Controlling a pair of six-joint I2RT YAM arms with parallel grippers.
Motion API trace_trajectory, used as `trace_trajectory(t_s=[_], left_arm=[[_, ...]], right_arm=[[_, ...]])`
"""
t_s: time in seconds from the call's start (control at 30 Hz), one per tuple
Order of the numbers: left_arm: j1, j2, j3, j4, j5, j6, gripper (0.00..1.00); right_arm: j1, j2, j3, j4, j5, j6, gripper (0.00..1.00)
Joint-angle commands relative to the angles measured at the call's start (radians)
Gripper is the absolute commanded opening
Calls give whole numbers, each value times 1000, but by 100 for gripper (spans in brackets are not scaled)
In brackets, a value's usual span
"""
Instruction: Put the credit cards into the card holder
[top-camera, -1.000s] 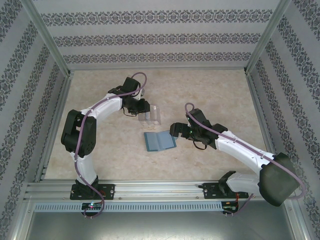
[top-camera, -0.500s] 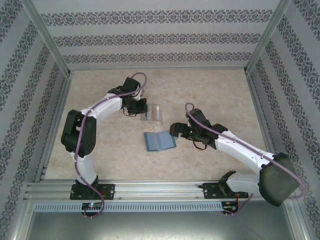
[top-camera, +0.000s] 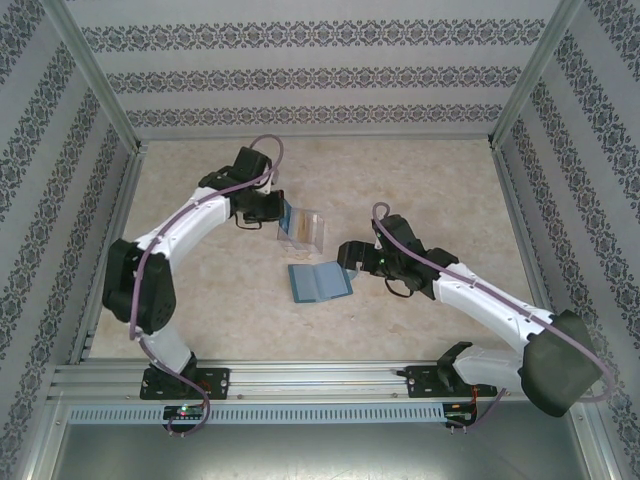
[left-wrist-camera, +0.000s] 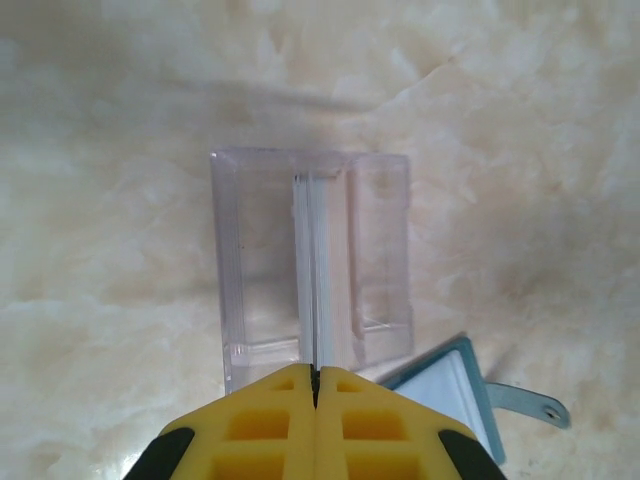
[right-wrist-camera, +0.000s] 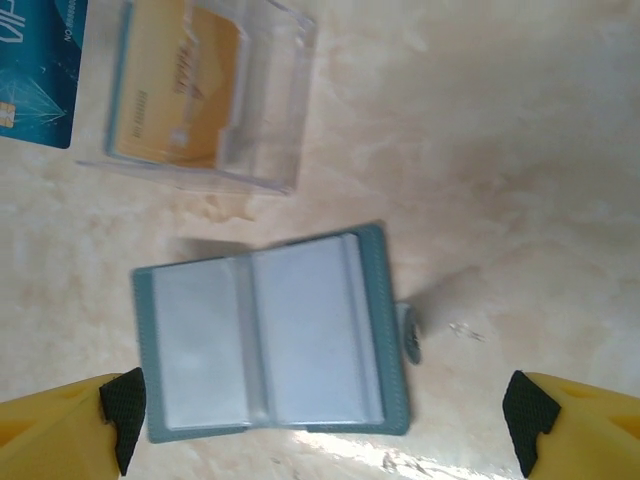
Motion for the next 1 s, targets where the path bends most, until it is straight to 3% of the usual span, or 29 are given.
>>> trace_trajectory(t_s=[0.0,0.2,0.37,0.47,0.53,0.6,0.7,0.97], left_arm=[[2,-81,34,-96,-60,49,0],[1,-266,-29,-59,5,24,0],[2,-426,-239,254,223,-148,0],[0,-436,-308,392,350,-232,0],[-3,-452,-358,481,391,-280,0],[-4,-463,-394,548,431,-315,0],[-8,-458,-418,603,485,-350,0],[-16,-423,-454,695,550,-387,0]], right_arm=[[-12,-36,37,61,-46,-45,93],[-10,-42,72,131,-150,-53,90],[-15,-66,28,322,-250,63,89],[-27,-48,17,393,-293,112,89],[-51,-16,14,471,-400,154,90],[-76,23,-21,653,-530,240,89],[-87,72,-95,939,-582,382,87],[-84,119,-102,981,-572,416,79]])
